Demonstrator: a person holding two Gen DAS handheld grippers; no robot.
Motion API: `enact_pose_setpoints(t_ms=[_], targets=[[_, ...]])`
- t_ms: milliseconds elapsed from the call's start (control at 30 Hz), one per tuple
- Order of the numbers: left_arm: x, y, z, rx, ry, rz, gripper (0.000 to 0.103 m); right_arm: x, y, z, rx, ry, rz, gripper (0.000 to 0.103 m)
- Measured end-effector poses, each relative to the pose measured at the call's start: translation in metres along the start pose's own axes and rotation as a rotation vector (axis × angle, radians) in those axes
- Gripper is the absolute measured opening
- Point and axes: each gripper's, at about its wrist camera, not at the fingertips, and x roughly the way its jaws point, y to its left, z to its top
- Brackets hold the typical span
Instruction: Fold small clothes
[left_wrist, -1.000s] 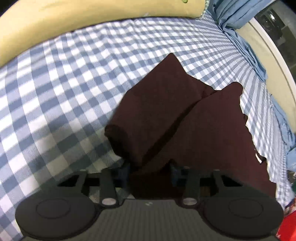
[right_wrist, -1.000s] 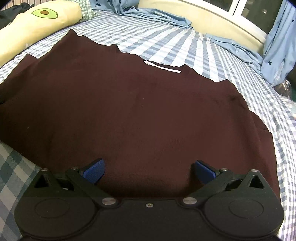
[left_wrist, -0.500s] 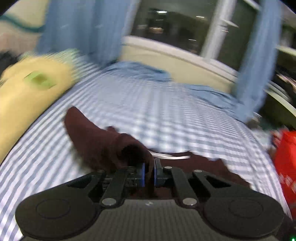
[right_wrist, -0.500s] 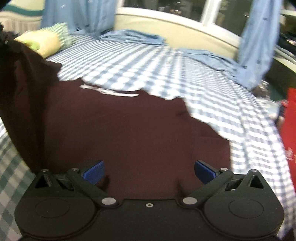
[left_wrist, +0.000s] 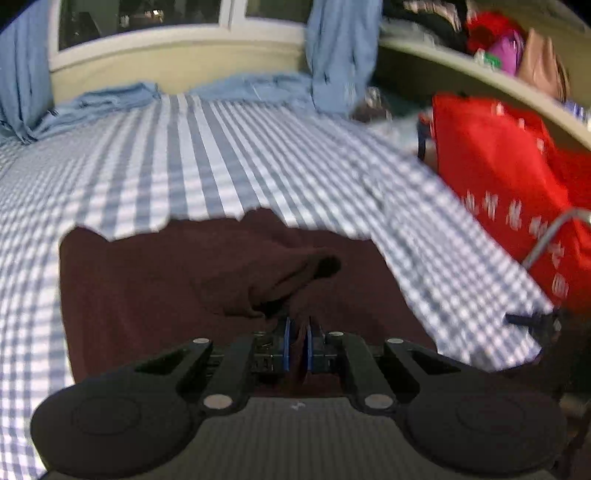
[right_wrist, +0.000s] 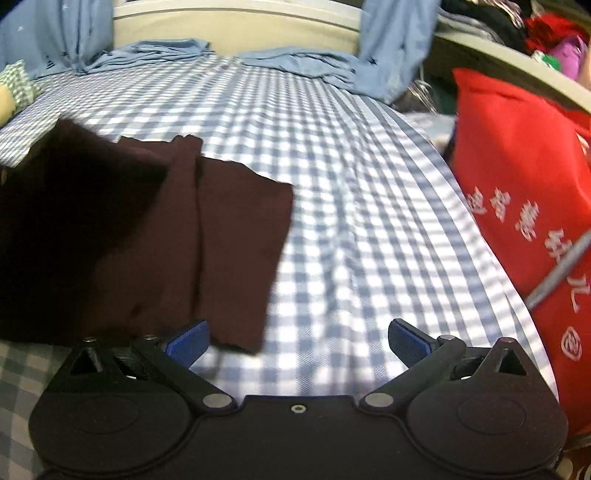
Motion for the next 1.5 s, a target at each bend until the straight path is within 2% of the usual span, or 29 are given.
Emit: enact_pose_setpoints(t_ms=[133, 167, 200, 300, 433, 500, 633, 700, 733, 767, 800, 833, 867, 900, 933, 967, 1067, 1200, 1333, 1500], targets=[[0.008, -0.005, -0.011, 0.006, 0.049, 0.033, 0.014, -0.001, -0.018, 0.003, 0.043, 0.0, 0.065, 0.102], [0.007, -0.006, -0.014, 0.002, 0.06, 0.04, 0.022, -0.001, -0.022, 0.007, 0.06, -0.004, 0.094, 0.102], [0.006, -0.005, -0.017, 0.002, 0.073, 0.045, 0.035, 0.0, -0.026, 0.011, 0.08, -0.008, 0.124, 0.102], [0.008, -0.012, -0.025, 0.027, 0.094, 0.086, 0.062, 0.01, -0.038, 0.03, 0.184, -0.008, 0.266, 0.102], [0.003, -0.022, -0.038, 0.073, 0.097, 0.177, 0.073, 0.036, -0.04, 0.063, 0.293, 0.044, 0.501, 0.102], [0.002, -0.024, -0.047, 0.084, 0.09, 0.232, 0.083, 0.048, -0.03, 0.078, 0.314, 0.082, 0.602, 0.103], [0.008, -0.02, -0.059, 0.117, 0.12, 0.363, 0.083, 0.071, 0.005, 0.104, 0.258, 0.146, 0.732, 0.102], [0.011, -0.017, -0.062, 0.135, 0.143, 0.399, 0.082, 0.075, 0.026, 0.112, 0.211, 0.15, 0.754, 0.102], [0.014, -0.017, -0.063, 0.142, 0.151, 0.41, 0.081, 0.078, 0.037, 0.115, 0.187, 0.147, 0.752, 0.096], [0.017, -0.017, -0.064, 0.155, 0.161, 0.417, 0.075, 0.082, 0.046, 0.118, 0.167, 0.151, 0.743, 0.087], [0.02, -0.018, -0.066, 0.174, 0.165, 0.429, 0.065, 0.086, 0.054, 0.121, 0.153, 0.162, 0.73, 0.083], [0.023, -0.02, -0.066, 0.196, 0.167, 0.444, 0.058, 0.091, 0.061, 0.123, 0.146, 0.176, 0.717, 0.074], [0.025, -0.022, -0.065, 0.217, 0.17, 0.456, 0.046, 0.095, 0.066, 0.124, 0.149, 0.181, 0.713, 0.059], [0.028, -0.025, -0.065, 0.235, 0.17, 0.458, 0.036, 0.097, 0.069, 0.125, 0.159, 0.182, 0.707, 0.052], [0.028, -0.026, -0.064, 0.239, 0.165, 0.452, 0.031, 0.101, 0.072, 0.126, 0.169, 0.185, 0.697, 0.032], [0.028, -0.028, -0.064, 0.239, 0.157, 0.446, 0.024, 0.104, 0.073, 0.127, 0.176, 0.189, 0.691, 0.023], [0.024, -0.03, -0.062, 0.237, 0.133, 0.429, 0.012, 0.103, 0.065, 0.129, 0.193, 0.158, 0.705, 0.008], [0.011, -0.035, -0.052, 0.208, 0.069, 0.387, 0.005, 0.079, 0.043, 0.14, 0.163, 0.045, 0.71, 0.004], [0.003, -0.056, -0.039, 0.225, 0.023, 0.31, 0.005, 0.056, 0.005, 0.146, 0.191, -0.038, 0.686, 0.004], [0.015, -0.089, -0.032, 0.257, 0.015, 0.219, 0.005, 0.053, -0.04, 0.134, 0.202, -0.041, 0.594, 0.004]])
